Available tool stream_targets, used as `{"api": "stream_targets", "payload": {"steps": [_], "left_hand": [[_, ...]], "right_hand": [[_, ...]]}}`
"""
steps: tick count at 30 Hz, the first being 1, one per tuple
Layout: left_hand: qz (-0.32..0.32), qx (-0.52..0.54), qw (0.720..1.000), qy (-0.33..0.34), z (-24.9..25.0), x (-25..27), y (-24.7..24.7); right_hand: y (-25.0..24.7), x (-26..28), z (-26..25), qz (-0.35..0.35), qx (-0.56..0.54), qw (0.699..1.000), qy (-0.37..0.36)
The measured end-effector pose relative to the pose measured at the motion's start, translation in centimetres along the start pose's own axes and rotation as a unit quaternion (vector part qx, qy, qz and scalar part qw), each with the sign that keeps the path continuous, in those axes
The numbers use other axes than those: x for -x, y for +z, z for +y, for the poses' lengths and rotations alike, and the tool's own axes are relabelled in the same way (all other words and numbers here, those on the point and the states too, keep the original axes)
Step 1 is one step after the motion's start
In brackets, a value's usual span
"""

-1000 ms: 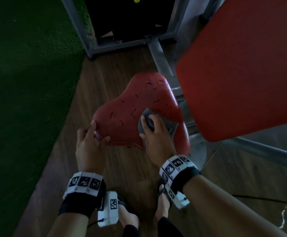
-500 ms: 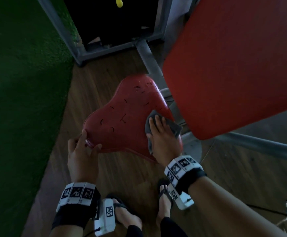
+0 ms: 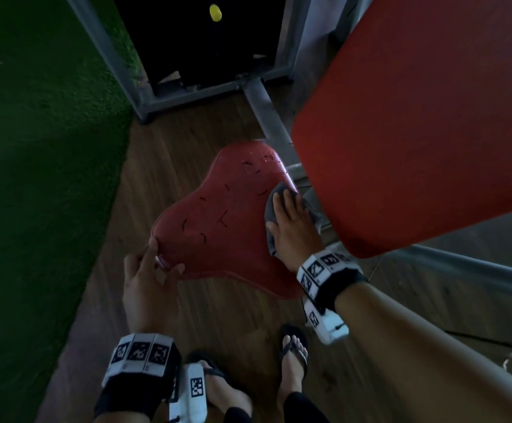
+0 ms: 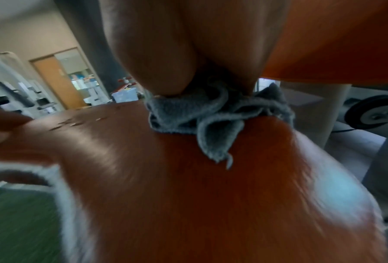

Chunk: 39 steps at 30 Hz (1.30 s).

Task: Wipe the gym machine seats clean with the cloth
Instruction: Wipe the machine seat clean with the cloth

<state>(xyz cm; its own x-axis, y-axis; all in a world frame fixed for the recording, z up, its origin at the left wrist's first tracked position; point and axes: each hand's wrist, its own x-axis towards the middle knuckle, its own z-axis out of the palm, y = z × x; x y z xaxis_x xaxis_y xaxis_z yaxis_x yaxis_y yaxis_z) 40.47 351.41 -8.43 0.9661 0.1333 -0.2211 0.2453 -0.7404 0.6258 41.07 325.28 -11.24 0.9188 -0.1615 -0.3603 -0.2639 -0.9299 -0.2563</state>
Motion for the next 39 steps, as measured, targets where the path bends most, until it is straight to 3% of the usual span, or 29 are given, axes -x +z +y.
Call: {"api": "stream_targets", "payload": {"steps": [11,17,20,28,34,39], "left_hand": [[-0.009,-0.011,1.000,0.012,-0.5,-0.1,-0.1],[-0.005,-0.009,0.999,0.034,-0.5,0.0,-0.1],[-0.006,-0.001,0.999,0.036,-0.6,0.0,-0.1],[-0.009,0.007,0.999,0.037,-0.7,-0.3,-0.1],[-0.009,0.014,0.999,0.030,-0.4,0.1,-0.1],[-0.009,0.020,0.999,0.029,-0.6,0.1,0.0]], "right_hand": [[0.8,-0.7,0.5,0.064,-0.076,0.990,0.096],[2.1,4.3,2.8,0.070,-0.088,0.978,0.176],[2.7,6.8,3.7,0.047,-0.180,0.961,0.204],[0.9,3.2,4.3,0.010,-0.285,0.935,0.210],[1.5,6.0,4.1,0.043,-0.275,0.940,0.198],[0.4,3.9,4.6,-0.002,-0.296,0.932,0.210]]}}
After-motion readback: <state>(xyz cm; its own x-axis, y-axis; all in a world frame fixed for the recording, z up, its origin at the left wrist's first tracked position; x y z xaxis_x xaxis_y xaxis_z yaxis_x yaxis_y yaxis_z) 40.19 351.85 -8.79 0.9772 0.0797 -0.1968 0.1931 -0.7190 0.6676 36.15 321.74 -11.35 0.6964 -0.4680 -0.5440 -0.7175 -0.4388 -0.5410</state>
